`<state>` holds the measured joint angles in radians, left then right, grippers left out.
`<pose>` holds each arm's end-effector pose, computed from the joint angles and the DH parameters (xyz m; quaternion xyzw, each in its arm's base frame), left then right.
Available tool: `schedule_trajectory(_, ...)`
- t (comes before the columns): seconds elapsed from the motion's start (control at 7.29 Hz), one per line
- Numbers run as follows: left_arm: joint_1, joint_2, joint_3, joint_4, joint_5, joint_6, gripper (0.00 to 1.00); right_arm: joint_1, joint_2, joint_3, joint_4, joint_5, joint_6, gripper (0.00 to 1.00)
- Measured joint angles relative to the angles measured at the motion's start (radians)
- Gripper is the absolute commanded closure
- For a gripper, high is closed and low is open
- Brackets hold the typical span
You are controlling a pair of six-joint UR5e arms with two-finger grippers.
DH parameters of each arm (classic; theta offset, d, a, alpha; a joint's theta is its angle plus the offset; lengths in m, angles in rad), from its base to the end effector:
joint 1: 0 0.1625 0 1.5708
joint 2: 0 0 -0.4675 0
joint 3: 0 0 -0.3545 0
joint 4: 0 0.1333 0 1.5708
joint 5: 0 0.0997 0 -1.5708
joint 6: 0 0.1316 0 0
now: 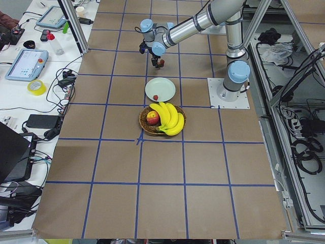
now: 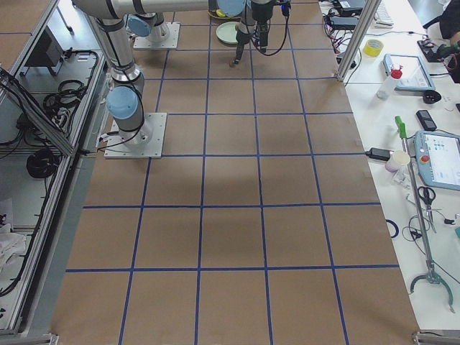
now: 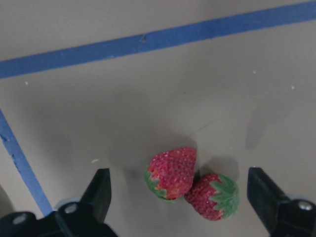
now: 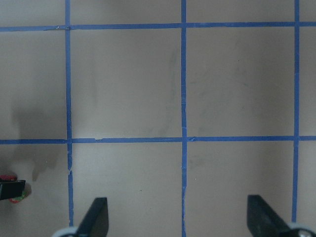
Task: Collect all strawberries into plate
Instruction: 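Return the left gripper to the remaining strawberries and grasp one, then lower the strawberry onto the plate and open the left gripper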
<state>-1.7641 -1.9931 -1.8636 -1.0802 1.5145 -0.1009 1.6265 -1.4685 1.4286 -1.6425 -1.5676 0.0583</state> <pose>-0.2394 -0.4904 0.2062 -0.0427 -0.9924 -0.1149 0.0113 0.1622 -0.5074 0.5220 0.0012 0.9984 -0.0556 0.0048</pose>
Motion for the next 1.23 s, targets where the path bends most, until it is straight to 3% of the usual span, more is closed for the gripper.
schedule_trajectory(0.14, 0.000, -0.006, 0.000, 0.000, 0.000, -0.040, 0.51, 0.000, 0.011, -0.014, 0.019, 0.000, 0.000, 0.00)
schedule_trajectory(0.41, 0.000, -0.008, -0.001, -0.011, 0.001, -0.085, 1.00, 0.000, 0.011, -0.006, 0.024, 0.002, -0.001, 0.00)
schedule_trajectory(0.96, 0.014, 0.001, 0.025, -0.046, -0.003, -0.106, 1.00, -0.001, 0.013, -0.004, 0.021, 0.004, -0.003, 0.00)
schedule_trajectory(1.23, 0.088, 0.026, 0.080, -0.077, 0.005, -0.082, 1.00, -0.002, 0.012, -0.002, 0.021, 0.004, -0.004, 0.00)
